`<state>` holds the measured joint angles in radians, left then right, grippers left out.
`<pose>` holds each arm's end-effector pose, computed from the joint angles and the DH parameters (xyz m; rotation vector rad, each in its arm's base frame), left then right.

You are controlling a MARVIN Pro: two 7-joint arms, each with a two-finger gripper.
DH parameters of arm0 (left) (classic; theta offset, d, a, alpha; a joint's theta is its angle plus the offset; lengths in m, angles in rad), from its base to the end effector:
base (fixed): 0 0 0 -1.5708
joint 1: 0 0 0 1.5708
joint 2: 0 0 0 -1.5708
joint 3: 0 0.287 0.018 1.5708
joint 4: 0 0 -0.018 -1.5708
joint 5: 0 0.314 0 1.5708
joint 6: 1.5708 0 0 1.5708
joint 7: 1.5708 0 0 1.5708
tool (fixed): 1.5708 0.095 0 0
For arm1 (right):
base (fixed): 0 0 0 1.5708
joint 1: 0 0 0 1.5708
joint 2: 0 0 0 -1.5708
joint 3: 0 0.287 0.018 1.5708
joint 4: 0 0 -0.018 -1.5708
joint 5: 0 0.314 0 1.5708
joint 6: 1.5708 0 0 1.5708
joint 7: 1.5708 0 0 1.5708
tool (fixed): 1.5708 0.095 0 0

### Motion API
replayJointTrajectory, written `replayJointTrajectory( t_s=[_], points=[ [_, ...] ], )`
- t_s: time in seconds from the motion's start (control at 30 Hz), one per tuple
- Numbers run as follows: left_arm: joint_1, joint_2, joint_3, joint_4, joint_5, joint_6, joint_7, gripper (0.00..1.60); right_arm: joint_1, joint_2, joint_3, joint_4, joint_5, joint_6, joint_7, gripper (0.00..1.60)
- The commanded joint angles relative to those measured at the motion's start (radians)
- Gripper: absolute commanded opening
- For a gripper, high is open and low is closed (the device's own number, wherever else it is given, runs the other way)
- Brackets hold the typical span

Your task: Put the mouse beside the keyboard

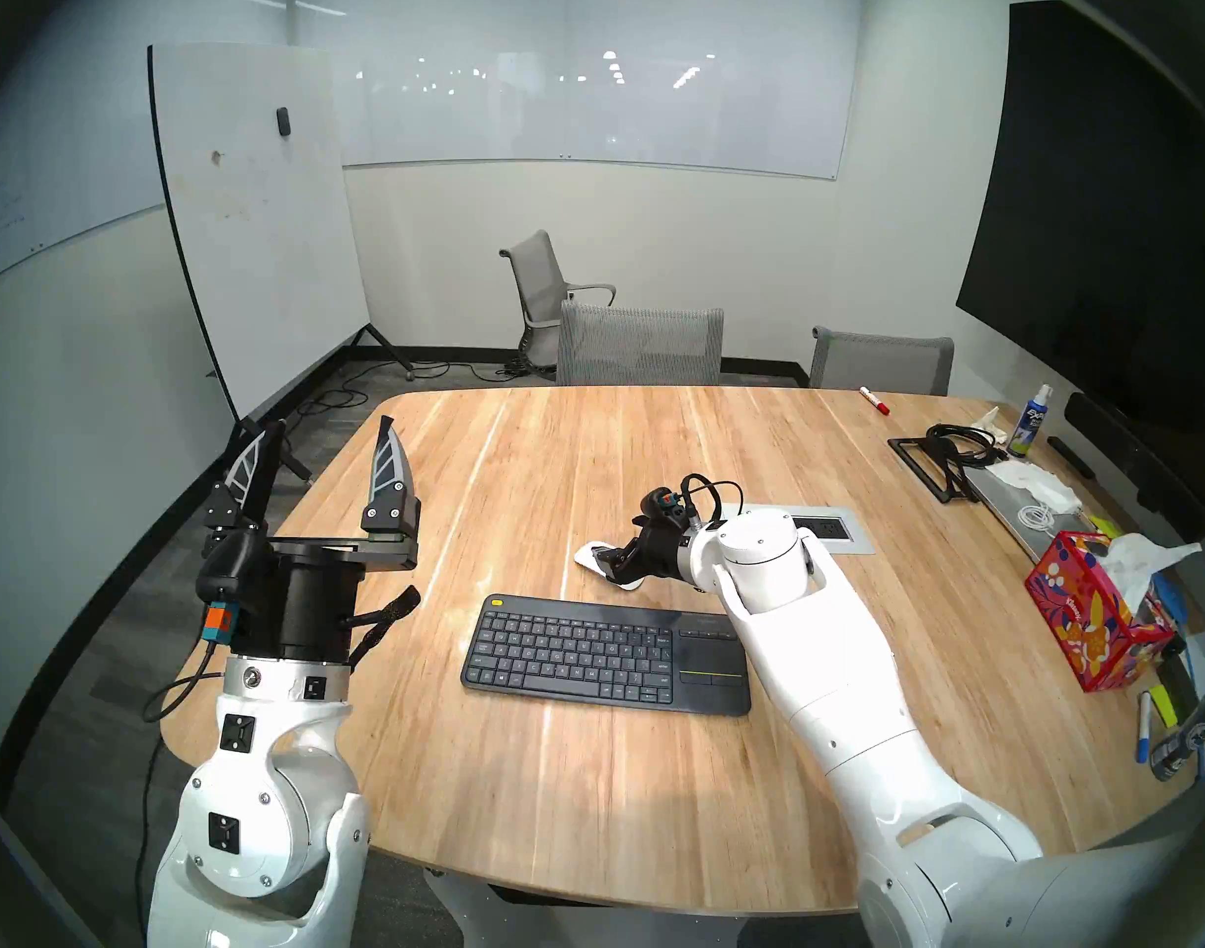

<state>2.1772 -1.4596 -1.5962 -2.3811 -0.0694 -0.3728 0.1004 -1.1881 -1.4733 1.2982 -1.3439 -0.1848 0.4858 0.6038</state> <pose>0.2426 0.0173 -0.1474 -1.4911 -0.0437 -2.7463 0.4923 0.1030 -0.2842 -2.2657 -0.9974 -1.4177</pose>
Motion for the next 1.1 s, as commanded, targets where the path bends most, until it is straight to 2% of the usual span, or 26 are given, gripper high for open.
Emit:
replayJointTrajectory(
  t_s=[0.0,0.6,1.07],
  points=[
    [-0.001,0.000,0.001,-0.017,-0.002,-0.002,-0.001,1.60,0.038,0.007,0.005,0.006,0.011,0.026,0.035,1.60],
    [-0.001,0.000,0.001,-0.017,-0.002,-0.002,-0.001,1.60,0.083,0.034,-0.002,0.072,0.021,0.060,0.151,1.60],
    [-0.001,0.000,0.001,-0.017,-0.002,-0.002,0.000,1.60,0.141,0.008,-0.010,0.163,0.013,0.040,0.168,1.60]
  ],
)
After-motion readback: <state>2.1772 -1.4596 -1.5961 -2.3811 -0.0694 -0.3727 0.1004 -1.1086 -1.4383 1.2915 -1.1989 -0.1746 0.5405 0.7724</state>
